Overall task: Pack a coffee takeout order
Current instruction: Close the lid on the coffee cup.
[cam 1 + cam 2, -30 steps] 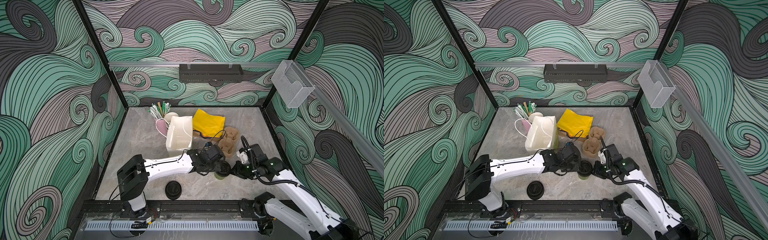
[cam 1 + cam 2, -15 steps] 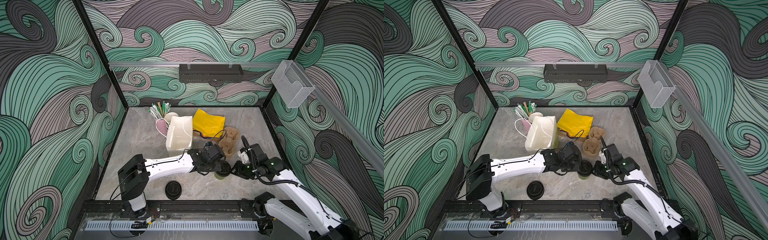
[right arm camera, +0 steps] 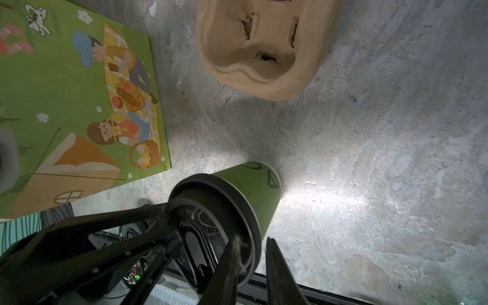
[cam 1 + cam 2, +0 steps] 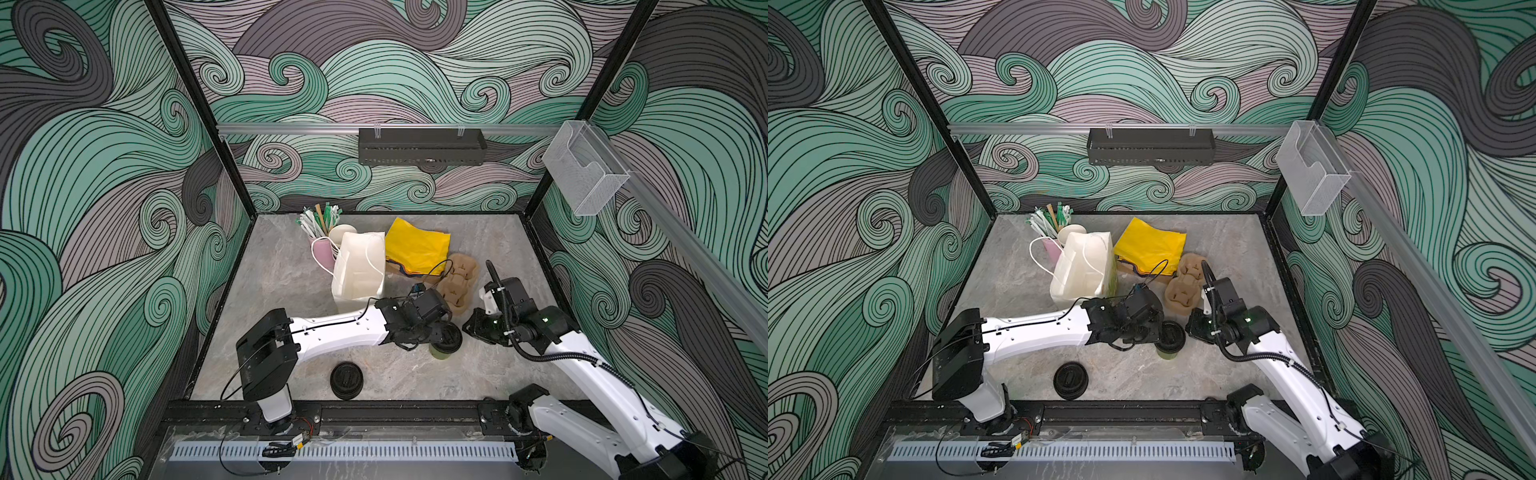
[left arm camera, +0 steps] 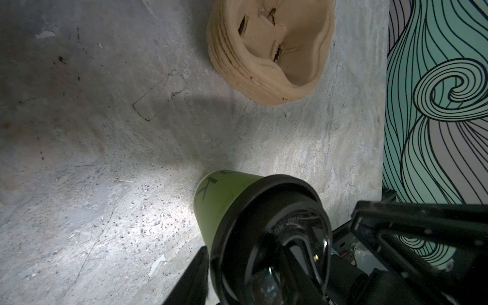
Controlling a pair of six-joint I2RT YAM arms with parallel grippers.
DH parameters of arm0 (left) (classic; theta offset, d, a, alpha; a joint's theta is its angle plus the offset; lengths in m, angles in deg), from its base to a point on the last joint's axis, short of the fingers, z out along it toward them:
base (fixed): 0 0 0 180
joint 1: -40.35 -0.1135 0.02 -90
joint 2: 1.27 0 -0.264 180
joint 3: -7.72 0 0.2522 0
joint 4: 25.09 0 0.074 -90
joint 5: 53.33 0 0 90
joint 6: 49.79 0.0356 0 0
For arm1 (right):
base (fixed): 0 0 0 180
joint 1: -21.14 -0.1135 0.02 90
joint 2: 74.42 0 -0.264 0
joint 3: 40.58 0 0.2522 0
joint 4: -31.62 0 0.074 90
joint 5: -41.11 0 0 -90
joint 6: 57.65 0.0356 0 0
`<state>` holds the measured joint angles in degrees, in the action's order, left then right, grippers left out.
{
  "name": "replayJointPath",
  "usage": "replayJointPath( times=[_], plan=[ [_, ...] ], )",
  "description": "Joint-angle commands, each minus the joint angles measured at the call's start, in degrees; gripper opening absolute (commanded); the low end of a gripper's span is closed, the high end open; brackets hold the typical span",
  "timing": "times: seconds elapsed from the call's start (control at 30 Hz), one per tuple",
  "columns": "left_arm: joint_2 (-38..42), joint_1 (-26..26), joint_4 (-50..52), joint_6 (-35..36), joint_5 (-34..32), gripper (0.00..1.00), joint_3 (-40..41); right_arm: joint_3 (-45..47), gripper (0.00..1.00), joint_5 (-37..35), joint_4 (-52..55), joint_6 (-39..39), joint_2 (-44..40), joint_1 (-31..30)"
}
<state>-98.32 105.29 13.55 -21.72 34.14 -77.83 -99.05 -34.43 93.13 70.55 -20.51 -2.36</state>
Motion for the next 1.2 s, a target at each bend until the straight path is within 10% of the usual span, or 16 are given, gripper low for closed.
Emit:
replayJointPath(
  times=[0.0, 0.8, 1.17],
  plan=[
    [-1.2, -0.3, 3.3, 0.9, -0.4, 0.43, -1.2, 1.3, 0.20, 2.8, -3.6, 2.0, 0.7, 0.3],
    [-1.2, -0.2, 3.1, 0.7, -0.4, 0.42, -0.5, 4.6, 0.08, -2.6, 0.9, 2.3, 2.6, 0.6],
    [-1.3, -0.2, 3.3, 1.0, -0.5, 0.42, -1.1, 0.2, 0.29, -3.9, 1.5, 1.4, -4.2, 0.6]
  ],
)
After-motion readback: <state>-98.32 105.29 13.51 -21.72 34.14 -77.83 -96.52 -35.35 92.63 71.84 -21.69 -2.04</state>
